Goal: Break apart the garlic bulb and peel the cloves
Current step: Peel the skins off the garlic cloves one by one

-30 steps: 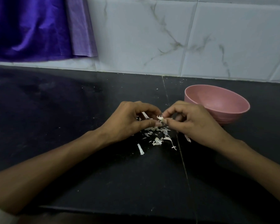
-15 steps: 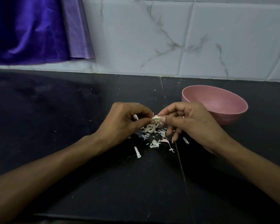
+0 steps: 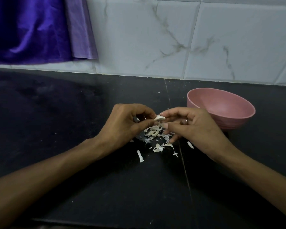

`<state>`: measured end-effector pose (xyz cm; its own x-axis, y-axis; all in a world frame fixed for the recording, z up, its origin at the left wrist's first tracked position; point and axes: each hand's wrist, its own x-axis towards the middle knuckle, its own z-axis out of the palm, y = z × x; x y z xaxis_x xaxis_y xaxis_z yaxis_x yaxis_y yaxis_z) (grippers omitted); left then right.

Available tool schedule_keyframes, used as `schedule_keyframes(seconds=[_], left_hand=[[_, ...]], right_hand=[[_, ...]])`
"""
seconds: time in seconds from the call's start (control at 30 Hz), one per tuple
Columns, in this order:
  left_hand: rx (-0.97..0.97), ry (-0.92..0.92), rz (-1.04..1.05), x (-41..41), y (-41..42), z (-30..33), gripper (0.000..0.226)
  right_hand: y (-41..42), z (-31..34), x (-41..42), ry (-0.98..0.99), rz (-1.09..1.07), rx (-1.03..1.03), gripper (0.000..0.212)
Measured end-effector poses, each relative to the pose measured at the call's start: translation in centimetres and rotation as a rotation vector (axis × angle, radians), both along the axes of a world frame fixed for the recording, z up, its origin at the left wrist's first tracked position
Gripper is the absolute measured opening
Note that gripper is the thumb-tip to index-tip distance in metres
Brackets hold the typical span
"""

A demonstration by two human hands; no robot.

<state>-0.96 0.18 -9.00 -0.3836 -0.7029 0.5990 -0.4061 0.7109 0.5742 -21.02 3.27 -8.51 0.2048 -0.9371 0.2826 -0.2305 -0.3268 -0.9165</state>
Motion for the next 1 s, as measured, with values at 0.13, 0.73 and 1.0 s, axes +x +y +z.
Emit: schedule_keyframes(seconds=[0.13, 0.73, 1.0], left_hand=[[-0.006, -0.021, -0.03, -0.03, 0.1, 0.0, 0.015], [0.378, 0.232, -0.241, -0.39, 0.09, 0.16, 0.016], [0.443, 0.234, -0.278, -0.5, -0.24, -0.15, 0.024]], right_hand=[[-0.02, 0.1, -0.12, 0.039, -0.014, -0.08, 0.01], [0.01, -0.08, -0.31, 0.223, -0.063, -0.331, 0.014], [-0.07, 0.05, -0.75, 0.438, -0.065, -0.554, 0.009]])
